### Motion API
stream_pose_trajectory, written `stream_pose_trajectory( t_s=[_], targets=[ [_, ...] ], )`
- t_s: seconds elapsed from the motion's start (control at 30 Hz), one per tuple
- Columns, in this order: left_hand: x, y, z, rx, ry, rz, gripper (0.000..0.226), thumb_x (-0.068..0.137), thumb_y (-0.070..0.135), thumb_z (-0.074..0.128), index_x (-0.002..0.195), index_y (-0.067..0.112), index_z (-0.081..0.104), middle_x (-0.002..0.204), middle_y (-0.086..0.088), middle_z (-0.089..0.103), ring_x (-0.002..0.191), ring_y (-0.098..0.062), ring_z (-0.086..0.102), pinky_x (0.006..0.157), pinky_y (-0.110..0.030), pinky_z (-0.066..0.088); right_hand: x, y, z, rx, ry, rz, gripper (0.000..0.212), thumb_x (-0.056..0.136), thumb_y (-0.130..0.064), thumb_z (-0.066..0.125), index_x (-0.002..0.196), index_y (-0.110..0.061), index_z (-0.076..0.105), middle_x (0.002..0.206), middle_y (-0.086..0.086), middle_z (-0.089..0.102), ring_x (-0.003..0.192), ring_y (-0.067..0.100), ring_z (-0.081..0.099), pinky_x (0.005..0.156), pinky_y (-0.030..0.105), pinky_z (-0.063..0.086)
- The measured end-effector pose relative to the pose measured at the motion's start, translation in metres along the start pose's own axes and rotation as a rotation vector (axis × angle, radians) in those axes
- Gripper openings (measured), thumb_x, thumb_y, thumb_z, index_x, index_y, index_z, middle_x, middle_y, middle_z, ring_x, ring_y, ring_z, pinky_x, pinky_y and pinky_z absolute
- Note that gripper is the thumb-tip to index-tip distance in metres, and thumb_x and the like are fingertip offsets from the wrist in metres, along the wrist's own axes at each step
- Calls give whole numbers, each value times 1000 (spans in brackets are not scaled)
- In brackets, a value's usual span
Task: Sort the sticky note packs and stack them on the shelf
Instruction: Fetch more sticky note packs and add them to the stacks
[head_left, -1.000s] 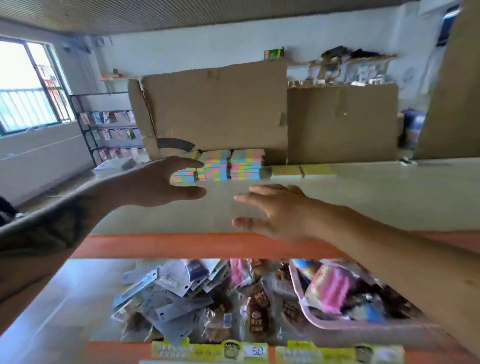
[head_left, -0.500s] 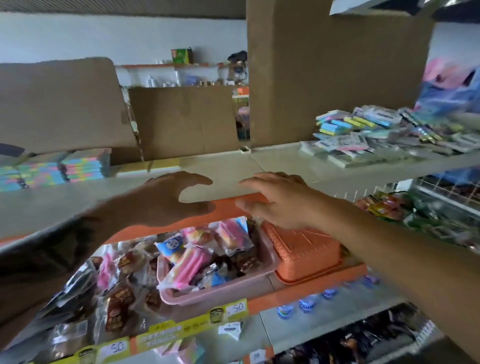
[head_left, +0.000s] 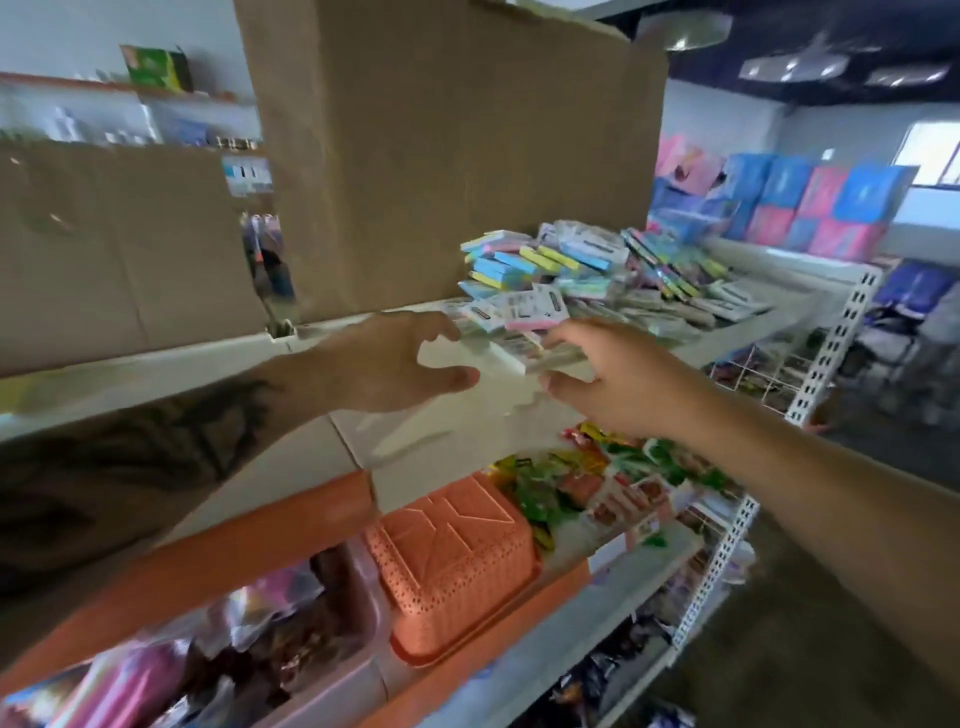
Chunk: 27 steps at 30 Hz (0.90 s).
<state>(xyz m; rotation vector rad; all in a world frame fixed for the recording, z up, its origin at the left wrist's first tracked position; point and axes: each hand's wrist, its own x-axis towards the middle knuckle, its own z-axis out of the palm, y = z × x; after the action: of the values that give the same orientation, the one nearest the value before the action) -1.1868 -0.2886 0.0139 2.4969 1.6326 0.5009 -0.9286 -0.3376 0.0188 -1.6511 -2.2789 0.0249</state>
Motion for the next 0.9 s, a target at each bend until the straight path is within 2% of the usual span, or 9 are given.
stream_pose_trajectory(
  t_s=[0.1,0.2,0.27,0.33,0.43,0.57,0.67,0.83,0.9],
  targets=[
    [46,4,6,3,46,23,59,85,67,65,137,41,52,137,8,60,122,-21,57,99,-32,46,41,19,-10,-73,-21,13,42,96,-48,63,133,-30,55,137,-3,56,119,22,55,98,44,48],
    [87,-2,12,1,48,44,67,80,73,65,138,43,48,126,11,66,115,-22,64,99,-38,51,84,31,-14,-123,-64,9,43,91,-53,65,128,-33,53,135,-5,54,118,21,53,97,43,45],
    [107,-6,15,2,13,28,74,80,73,66,143,41,42,118,13,65,110,-21,64,99,-41,51,107,40,-14,-103,-101,3,44,87,-55,69,123,-35,53,129,-10,54,113,17,55,90,39,47],
    [121,-9,19,-8,-8,5,79,82,68,68,148,36,37,123,7,65,110,-23,62,98,-40,50,121,46,-13,-77,-123,-1,41,85,-58,72,115,-39,52,118,-15,53,101,11,55,77,32,44],
    [133,-10,24,-40,-43,21,82,82,64,71,150,39,34,136,8,61,112,-21,60,99,-36,49,136,56,-7,-91,-127,-22,39,83,-64,72,108,-43,50,113,-14,55,104,14,53,81,37,40],
    [140,-10,29,-82,-60,6,82,79,58,78,147,40,36,134,8,62,112,-21,62,98,-39,53,142,61,-5,-73,-151,-60,38,82,-63,74,104,-42,50,103,-21,50,97,8,51,75,36,37],
    [140,-8,27,-112,-10,-31,81,69,57,83,137,40,44,123,8,66,105,-21,65,93,-40,55,140,61,-8,-57,-134,-128,40,79,-65,74,101,-39,52,98,-21,52,89,0,48,68,30,34],
    [108,-4,10,-63,100,-104,74,69,54,82,130,40,42,114,12,68,102,-20,65,89,-37,53,140,57,-13,-18,3,-251,57,61,-84,63,90,-35,51,88,-16,57,83,7,52,69,33,34],
    [84,-7,0,-58,112,-164,69,69,50,84,123,43,40,111,10,69,97,-20,67,87,-40,57,143,48,-10,-9,40,-316,54,62,-80,66,86,-35,48,84,-14,58,81,12,53,74,37,35]
  ],
)
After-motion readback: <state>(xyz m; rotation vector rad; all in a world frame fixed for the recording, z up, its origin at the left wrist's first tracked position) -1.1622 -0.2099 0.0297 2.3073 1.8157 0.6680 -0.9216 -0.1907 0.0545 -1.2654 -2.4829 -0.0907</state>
